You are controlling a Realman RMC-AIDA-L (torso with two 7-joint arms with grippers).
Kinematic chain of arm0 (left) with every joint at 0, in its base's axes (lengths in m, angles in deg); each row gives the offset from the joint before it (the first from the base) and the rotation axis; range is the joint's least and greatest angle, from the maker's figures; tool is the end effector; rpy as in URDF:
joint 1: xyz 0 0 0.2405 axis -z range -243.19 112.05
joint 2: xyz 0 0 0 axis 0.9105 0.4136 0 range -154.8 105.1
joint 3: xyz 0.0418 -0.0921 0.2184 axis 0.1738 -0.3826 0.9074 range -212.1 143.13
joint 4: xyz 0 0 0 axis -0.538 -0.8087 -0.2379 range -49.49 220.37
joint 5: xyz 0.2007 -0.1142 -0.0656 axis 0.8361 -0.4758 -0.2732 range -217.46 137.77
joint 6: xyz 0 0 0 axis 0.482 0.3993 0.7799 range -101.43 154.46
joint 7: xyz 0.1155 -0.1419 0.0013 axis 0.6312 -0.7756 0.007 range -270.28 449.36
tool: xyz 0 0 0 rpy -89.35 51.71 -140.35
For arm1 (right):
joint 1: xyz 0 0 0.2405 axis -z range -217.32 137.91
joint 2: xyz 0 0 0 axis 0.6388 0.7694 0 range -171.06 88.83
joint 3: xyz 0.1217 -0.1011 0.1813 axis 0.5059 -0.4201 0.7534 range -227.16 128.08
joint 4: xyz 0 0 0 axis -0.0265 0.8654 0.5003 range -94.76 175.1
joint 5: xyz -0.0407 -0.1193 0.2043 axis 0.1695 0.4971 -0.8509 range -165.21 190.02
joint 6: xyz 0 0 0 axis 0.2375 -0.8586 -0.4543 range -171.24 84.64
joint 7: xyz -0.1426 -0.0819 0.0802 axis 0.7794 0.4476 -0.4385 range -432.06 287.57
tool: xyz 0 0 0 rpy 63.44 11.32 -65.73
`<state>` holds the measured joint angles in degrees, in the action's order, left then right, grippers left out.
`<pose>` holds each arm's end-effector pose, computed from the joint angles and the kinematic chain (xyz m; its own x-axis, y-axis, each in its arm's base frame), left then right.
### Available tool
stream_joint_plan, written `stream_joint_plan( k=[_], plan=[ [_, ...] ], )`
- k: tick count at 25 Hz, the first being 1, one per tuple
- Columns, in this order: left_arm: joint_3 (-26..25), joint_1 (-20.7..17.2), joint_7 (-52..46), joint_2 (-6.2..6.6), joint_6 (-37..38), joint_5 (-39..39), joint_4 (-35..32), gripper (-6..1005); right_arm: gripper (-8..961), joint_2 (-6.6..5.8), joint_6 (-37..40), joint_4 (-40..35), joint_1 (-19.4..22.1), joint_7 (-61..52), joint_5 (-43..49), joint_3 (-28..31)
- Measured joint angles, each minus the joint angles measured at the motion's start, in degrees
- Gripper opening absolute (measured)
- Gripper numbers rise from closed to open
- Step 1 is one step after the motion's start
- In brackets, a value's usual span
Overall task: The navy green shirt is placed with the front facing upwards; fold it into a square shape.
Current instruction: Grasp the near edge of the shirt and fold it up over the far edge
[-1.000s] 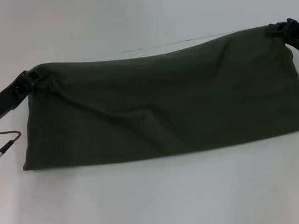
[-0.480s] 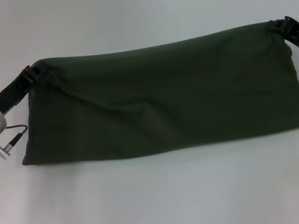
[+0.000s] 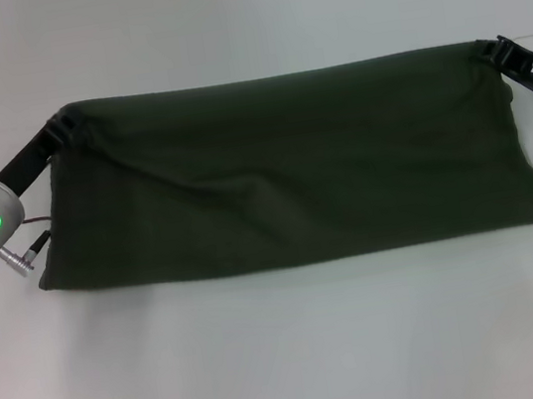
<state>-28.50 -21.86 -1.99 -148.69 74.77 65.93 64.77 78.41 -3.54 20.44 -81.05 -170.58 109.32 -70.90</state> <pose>-0.2904 0.4718 -0.0239 0.0801 0.4053 0.9107 0.9926 -0.1166 -0.0355 0.3192 0.4810 -0.0005 0.0683 -0.4205 -0.9047 -0.9971 0.0011 -0.0758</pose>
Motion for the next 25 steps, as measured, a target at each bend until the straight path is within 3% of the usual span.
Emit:
stream_joint_plan(
  k=[10, 25],
  plan=[
    [-0.33, 0.95, 6.61, -0.09, -2.66, -3.36, 3.39, 127, 72, 0.28, -2.3, 3.52, -1.21, 7.59, -5.78, 0.02],
    [-0.39, 0.81, 10.99, -0.18, -4.45, -10.78, 5.82, 138, 102, 0.27, -3.56, 3.56, -1.48, 8.98, -5.97, 0.33]
  ],
)
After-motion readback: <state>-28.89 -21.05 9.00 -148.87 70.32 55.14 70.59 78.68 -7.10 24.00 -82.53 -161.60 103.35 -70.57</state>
